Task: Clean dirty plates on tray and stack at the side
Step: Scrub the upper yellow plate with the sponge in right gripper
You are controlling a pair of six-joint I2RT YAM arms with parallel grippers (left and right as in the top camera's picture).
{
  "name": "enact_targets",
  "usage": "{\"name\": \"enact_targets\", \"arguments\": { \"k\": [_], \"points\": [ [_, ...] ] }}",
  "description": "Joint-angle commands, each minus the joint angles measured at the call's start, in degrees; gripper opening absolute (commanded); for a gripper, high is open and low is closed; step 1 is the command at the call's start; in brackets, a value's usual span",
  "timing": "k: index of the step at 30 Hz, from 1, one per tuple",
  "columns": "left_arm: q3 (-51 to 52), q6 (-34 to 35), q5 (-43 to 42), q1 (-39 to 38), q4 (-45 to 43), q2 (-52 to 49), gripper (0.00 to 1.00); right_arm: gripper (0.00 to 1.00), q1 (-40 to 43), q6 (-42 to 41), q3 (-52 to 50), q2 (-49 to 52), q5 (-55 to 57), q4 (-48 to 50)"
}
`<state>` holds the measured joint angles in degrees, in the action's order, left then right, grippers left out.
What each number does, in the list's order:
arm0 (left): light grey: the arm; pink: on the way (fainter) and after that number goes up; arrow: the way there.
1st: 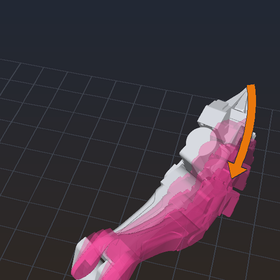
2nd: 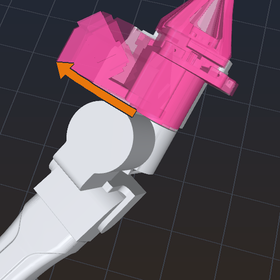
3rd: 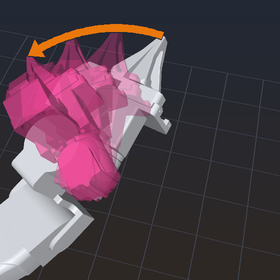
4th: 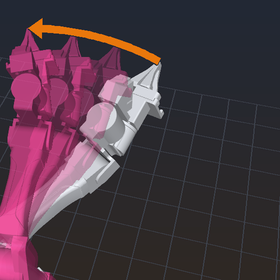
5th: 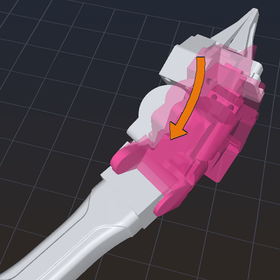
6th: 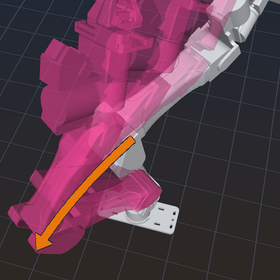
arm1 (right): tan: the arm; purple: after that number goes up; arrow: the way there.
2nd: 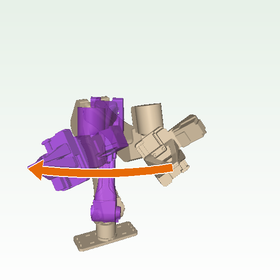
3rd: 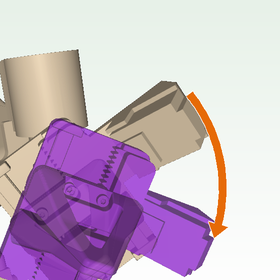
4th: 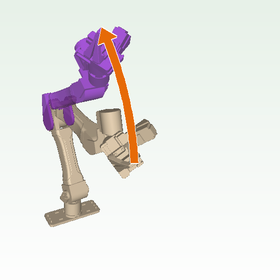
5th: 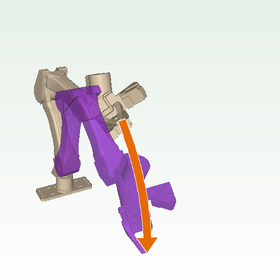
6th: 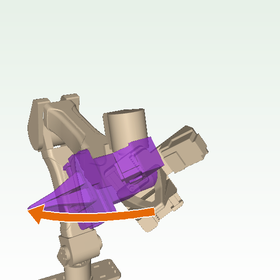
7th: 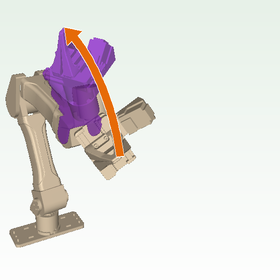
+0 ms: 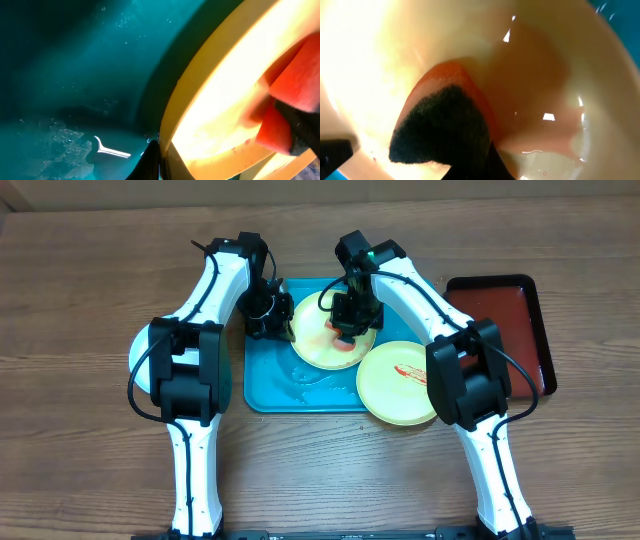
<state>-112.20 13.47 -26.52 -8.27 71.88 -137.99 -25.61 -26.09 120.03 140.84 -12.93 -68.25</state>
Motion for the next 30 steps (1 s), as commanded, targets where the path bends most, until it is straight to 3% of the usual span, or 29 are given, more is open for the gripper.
{"name": "enact_targets", "arguments": {
  "k": [1,11,18,30],
  "points": [
    [-0.3,-0.7,2.7,0.4,-0.7,0.6,0.04,0.04,-0.2,-0.5,0.4,2.2,7.5,2.5],
    [-0.3,-0.6,2.5,0.4,-1.5,0.6,0.04,0.04,-3.5,-0.3,0.4,2.2,-3.2,6.7],
    [-0.3,-0.6,2.5,0.4,-1.8,0.6,0.04,0.04,-6.3,5.0,0.4,2.2,-11.4,5.3],
    [-0.3,-0.7,2.5,1.7,-1.2,0.6,0.04,0.04,-3.0,5.1,3.8,0.5,8.2,-10.1]
  ]
}}
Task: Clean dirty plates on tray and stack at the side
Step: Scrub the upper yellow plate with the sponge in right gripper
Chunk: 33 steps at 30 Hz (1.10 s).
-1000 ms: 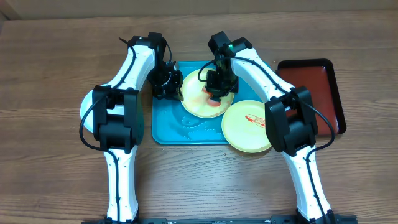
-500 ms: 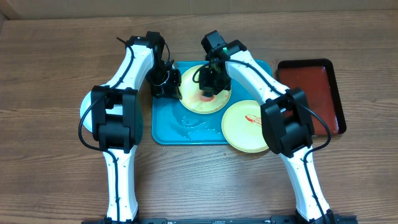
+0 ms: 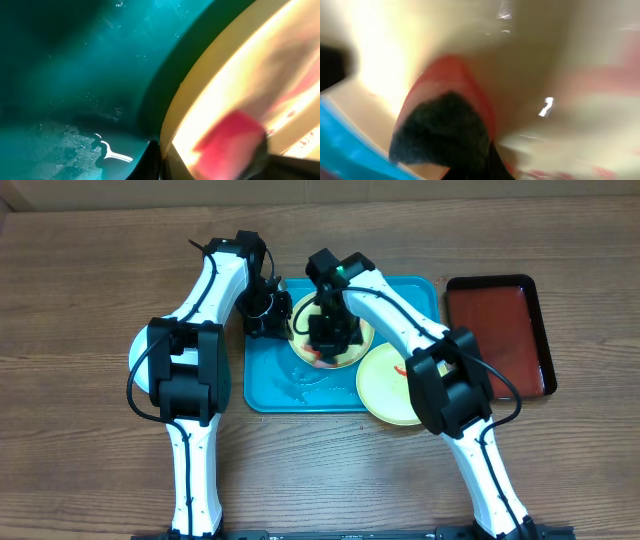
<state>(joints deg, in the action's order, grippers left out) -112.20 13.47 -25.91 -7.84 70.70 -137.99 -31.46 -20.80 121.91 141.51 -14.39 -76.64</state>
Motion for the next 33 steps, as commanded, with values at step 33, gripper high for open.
{"name": "enact_targets", "arguments": {
  "k": [33],
  "points": [
    [-0.3,-4.0,1.9,2.5,4.4,0.6,0.04,0.04,1.1,1.1,2.6,3.3,5.4,14.0]
  ]
}}
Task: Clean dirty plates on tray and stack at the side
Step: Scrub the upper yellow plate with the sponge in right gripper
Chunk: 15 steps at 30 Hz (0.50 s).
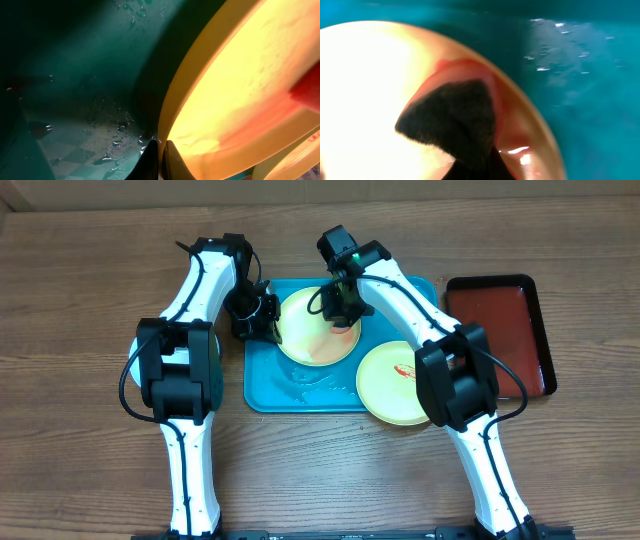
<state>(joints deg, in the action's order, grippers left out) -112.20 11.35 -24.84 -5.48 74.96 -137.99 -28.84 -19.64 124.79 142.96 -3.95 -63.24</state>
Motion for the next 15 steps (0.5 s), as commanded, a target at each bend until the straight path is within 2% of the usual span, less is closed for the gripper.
{"name": "enact_targets", "arguments": {
  "k": [1,8,15],
  "points": [
    [-0.3,-1.9,0.8,0.2,0.2,0.6,0.04,0.04,-1.7,0.0,-0.3,1.9,-6.1,0.9],
    [-0.3,-1.8,0.8,0.2,0.2,0.6,0.04,0.04,-2.2,0.0,-0.3,1.9,-13.1,0.4],
    [-0.3,-1.0,0.8,0.2,0.2,0.6,0.04,0.04,-2.1,2.2,-0.3,1.9,-13.1,-5.5]
  ]
}}
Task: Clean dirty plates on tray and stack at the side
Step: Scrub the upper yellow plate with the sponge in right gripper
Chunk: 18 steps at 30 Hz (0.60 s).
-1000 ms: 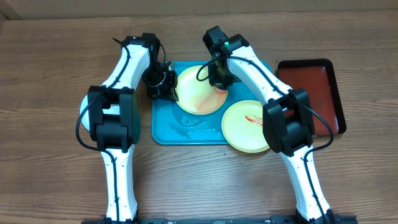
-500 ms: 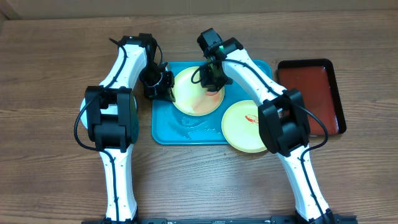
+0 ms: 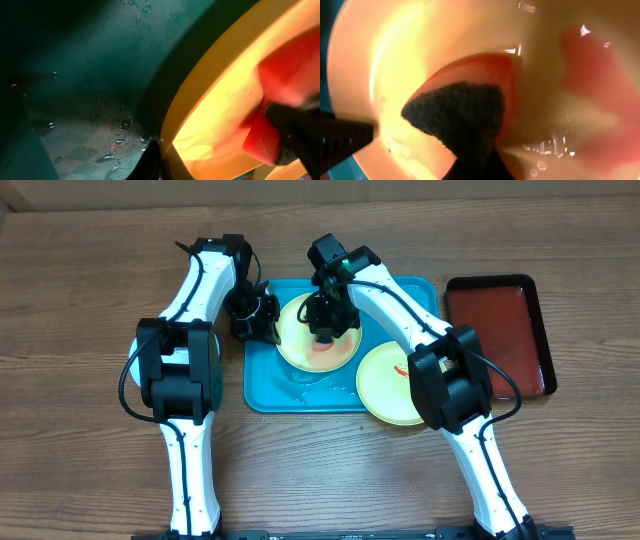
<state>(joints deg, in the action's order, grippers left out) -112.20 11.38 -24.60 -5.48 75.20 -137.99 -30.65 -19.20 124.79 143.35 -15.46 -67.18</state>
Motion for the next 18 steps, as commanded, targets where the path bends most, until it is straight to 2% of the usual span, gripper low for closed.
{"name": "enact_targets", "arguments": {
  "k": [1,10,18],
  "points": [
    [-0.3,-1.1,0.6,0.2,-0.1,0.6,0.04,0.04,-0.2,1.7,-0.3,1.5,-0.9,-2.4],
    [-0.3,-1.1,0.6,0.2,-0.1,0.6,0.04,0.04,1.4,1.7,-0.2,1.4,15.5,-6.7],
    [-0.3,-1.1,0.6,0.2,0.0,0.6,0.04,0.04,3.1,3.0,2.5,1.4,18.0,-6.3]
  ]
}}
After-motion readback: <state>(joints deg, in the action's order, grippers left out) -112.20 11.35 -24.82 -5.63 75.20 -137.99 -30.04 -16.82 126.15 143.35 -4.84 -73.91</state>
